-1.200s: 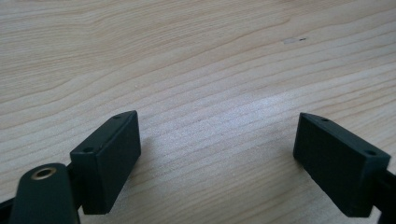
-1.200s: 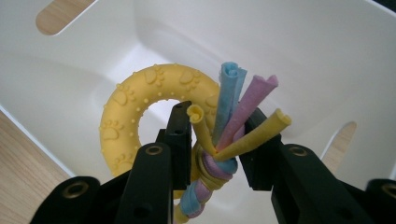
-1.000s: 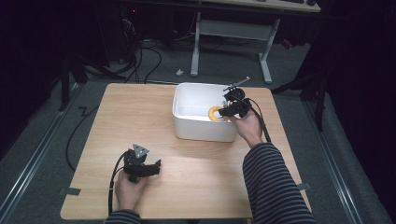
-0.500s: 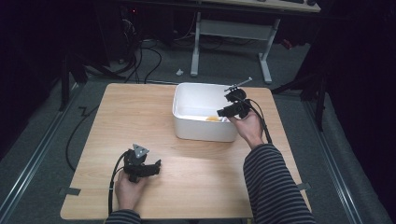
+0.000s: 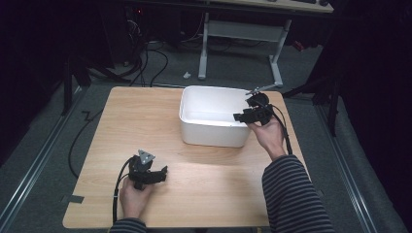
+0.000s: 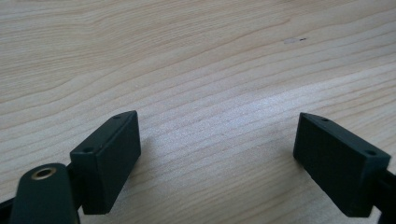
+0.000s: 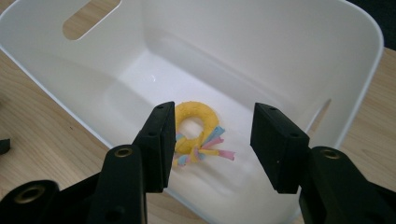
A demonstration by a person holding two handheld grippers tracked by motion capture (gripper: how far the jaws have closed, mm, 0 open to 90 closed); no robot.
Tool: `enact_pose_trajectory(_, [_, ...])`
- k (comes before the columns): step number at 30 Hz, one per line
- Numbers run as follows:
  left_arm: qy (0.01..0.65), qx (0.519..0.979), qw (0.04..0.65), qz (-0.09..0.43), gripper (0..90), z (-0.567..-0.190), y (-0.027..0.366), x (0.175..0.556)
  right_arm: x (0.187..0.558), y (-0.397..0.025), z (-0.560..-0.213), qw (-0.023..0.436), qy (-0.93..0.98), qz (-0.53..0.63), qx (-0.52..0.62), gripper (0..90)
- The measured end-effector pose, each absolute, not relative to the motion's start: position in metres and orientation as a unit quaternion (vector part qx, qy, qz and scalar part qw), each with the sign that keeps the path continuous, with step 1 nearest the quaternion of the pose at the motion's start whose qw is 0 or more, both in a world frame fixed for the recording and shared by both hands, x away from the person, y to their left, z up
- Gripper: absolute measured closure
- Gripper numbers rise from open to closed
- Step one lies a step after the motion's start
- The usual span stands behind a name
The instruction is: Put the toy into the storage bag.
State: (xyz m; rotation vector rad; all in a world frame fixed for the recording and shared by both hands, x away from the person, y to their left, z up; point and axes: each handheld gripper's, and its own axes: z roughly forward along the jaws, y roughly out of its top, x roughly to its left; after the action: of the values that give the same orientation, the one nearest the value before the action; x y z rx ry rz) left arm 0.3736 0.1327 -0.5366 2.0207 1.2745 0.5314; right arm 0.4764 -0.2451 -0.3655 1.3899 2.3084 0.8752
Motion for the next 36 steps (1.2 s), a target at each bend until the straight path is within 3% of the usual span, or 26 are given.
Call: enact_pose_trajectory(36, [0.49,0.776,0.34,0.205,15.1,-0.537,0.132,0.374,0.404,-0.315,-0.349,0.186,0.766,0.37,0.491,48.3])
